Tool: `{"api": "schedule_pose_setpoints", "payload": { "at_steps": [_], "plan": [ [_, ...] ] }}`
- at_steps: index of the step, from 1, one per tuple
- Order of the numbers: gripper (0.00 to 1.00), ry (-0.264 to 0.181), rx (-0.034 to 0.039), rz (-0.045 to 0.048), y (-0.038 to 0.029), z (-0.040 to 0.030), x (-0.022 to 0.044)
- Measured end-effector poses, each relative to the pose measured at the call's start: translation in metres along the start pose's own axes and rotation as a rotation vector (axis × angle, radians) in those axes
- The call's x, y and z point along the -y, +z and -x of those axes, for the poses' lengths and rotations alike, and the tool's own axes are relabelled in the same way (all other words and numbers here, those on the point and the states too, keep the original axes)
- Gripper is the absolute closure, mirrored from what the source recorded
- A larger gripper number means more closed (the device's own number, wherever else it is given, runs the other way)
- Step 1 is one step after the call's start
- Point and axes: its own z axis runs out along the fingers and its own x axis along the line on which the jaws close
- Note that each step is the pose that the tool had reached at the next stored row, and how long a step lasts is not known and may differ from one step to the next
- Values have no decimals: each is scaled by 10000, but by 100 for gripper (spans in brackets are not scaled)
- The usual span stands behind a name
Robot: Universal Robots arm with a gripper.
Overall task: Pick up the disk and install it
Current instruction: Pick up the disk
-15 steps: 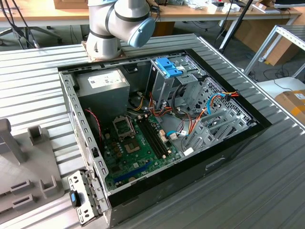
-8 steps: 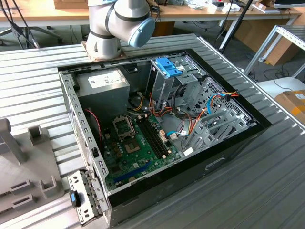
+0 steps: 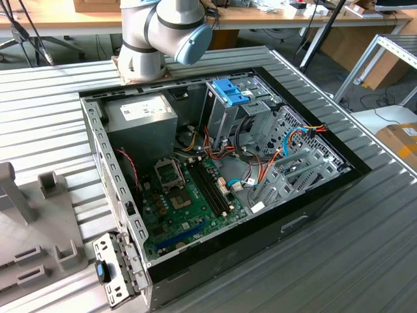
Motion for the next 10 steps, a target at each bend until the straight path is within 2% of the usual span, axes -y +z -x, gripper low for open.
{"api": "schedule_pose_setpoints", "payload": {
  "at_steps": [4,10],
  "plan": [
    [64,0,0,-8,-142,-2,-2],
    [64,0,-1,-12,-270,-4,-3]
  ]
}}
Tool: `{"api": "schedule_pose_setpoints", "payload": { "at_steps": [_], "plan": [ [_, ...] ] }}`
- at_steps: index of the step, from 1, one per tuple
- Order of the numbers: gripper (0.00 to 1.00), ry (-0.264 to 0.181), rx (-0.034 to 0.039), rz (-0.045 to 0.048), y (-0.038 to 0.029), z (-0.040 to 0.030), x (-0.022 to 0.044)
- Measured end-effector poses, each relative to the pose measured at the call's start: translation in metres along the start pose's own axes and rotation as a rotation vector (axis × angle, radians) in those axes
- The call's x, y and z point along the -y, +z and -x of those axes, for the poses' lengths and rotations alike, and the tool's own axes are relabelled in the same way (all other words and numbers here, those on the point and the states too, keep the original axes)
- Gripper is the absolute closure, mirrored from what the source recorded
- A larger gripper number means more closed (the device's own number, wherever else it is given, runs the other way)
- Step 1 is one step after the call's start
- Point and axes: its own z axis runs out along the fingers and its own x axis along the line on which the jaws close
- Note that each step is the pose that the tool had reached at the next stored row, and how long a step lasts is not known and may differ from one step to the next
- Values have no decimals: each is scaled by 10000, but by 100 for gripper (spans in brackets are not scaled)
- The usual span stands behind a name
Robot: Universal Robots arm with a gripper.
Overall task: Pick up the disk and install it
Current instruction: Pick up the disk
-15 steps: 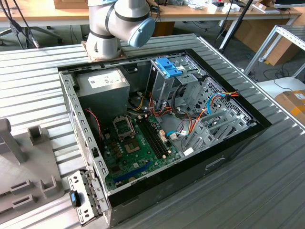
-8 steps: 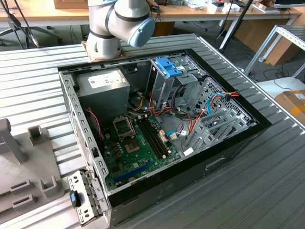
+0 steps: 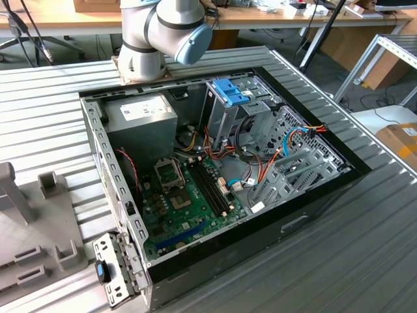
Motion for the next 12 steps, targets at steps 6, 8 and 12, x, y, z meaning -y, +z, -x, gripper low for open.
{"api": "schedule_pose_setpoints", "payload": {
  "at_steps": [6,8,12],
  "plan": [
    [64,0,0,-1,-15,0,0],
    [64,0,1,-1,-16,0,0],
    [64,0,0,0,-21,0,-1]
  ]
}}
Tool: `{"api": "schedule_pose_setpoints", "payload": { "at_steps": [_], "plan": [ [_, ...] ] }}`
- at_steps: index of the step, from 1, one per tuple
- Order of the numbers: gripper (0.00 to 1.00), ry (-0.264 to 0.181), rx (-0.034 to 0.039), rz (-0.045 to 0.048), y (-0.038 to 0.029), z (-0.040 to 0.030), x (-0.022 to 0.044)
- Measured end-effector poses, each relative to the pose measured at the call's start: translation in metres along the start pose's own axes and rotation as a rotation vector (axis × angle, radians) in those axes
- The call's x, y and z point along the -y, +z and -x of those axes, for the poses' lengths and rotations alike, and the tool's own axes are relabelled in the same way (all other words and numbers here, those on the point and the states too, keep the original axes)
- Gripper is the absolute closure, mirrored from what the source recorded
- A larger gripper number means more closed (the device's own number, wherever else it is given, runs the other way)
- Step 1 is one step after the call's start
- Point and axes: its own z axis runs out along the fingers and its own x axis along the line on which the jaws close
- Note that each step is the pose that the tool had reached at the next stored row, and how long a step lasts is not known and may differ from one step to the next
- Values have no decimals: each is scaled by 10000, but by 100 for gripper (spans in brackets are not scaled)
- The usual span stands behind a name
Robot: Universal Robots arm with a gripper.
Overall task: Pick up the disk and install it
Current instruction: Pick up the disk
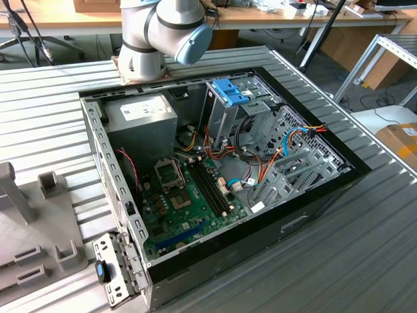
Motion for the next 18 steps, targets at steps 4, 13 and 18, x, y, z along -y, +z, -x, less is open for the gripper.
{"api": "schedule_pose_setpoints", "payload": {
  "at_steps": [4,13,18],
  "plan": [
    [64,-1,1,-2,0,0,11],
    [64,-1,1,-1,-2,-8,215],
    [64,-1,1,-2,-3,-9,252]
  ]
}}
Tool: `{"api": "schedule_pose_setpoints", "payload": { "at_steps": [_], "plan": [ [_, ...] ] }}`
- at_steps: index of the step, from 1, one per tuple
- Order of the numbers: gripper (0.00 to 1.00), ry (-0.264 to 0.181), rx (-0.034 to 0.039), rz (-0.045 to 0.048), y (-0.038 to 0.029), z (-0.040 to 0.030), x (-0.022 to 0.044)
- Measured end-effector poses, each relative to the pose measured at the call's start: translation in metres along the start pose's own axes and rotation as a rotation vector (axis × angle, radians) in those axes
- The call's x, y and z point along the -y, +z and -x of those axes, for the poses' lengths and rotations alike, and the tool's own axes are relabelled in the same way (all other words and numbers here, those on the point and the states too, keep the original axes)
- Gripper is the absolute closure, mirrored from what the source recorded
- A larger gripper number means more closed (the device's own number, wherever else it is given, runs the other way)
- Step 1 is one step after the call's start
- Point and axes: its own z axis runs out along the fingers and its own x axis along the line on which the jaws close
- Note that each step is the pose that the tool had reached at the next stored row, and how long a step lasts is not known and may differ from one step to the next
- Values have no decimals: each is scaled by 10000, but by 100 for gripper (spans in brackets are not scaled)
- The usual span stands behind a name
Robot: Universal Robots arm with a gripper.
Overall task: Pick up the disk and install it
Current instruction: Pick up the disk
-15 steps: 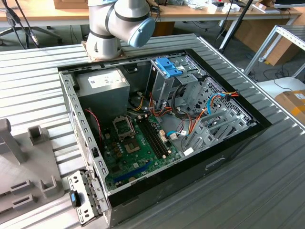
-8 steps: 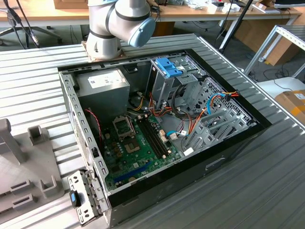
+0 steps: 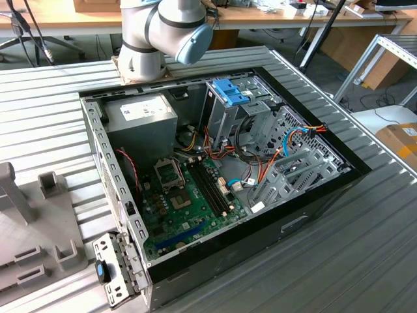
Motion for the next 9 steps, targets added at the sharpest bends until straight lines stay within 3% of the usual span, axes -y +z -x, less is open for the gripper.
{"api": "schedule_pose_setpoints", "payload": {
  "at_steps": [9],
  "plan": [
    [64,0,0,1,0,-1,23]
  ]
}}
